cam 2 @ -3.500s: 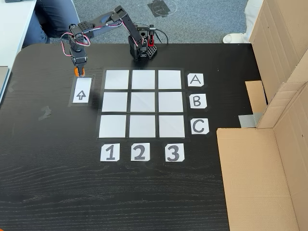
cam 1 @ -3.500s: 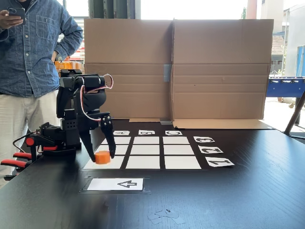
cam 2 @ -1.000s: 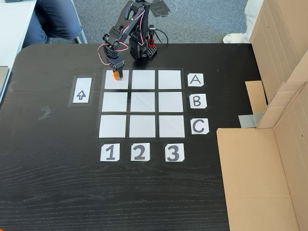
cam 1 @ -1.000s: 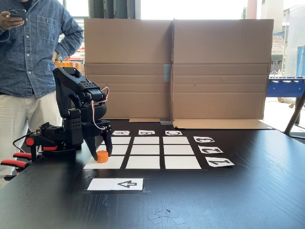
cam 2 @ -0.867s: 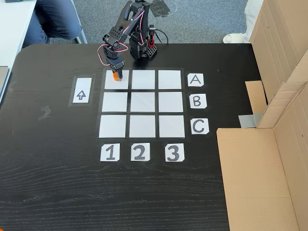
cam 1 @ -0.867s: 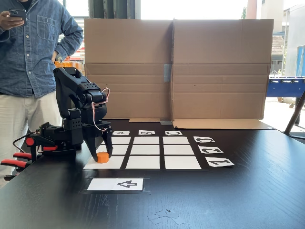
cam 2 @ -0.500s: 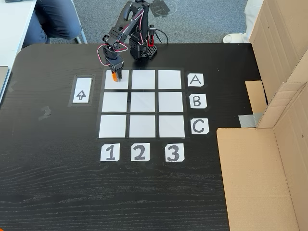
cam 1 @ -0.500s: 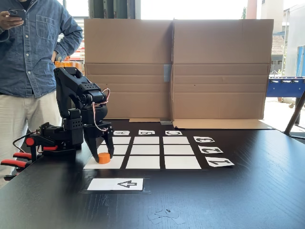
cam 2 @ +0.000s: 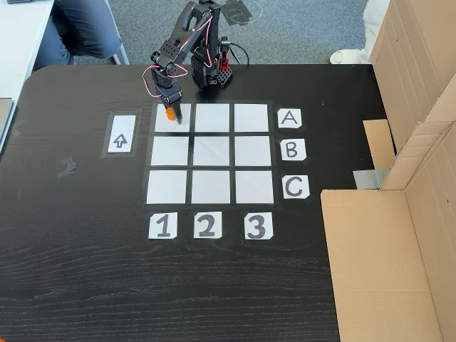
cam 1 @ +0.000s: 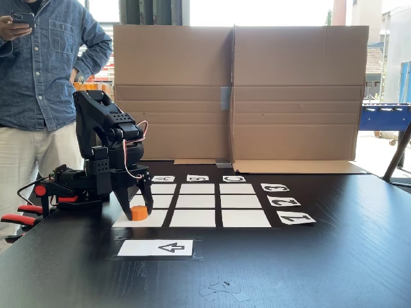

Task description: Pick up the round, orange token and place it in the grid on square A1.

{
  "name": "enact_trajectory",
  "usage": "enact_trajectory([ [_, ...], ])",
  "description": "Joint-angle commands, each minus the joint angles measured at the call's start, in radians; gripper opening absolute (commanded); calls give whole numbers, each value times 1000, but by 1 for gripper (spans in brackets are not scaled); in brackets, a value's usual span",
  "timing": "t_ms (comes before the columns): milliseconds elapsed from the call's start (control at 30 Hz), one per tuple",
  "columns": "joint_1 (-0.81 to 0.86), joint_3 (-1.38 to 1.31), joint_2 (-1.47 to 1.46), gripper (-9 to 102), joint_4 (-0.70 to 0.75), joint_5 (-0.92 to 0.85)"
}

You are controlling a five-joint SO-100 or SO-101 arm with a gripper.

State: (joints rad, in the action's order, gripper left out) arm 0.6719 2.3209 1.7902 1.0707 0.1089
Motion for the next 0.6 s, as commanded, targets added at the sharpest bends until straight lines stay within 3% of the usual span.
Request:
enact_trajectory([
  [0, 12, -28, 18, 37, -5, 5],
  [567, 86, -15, 293, 38, 18, 48],
])
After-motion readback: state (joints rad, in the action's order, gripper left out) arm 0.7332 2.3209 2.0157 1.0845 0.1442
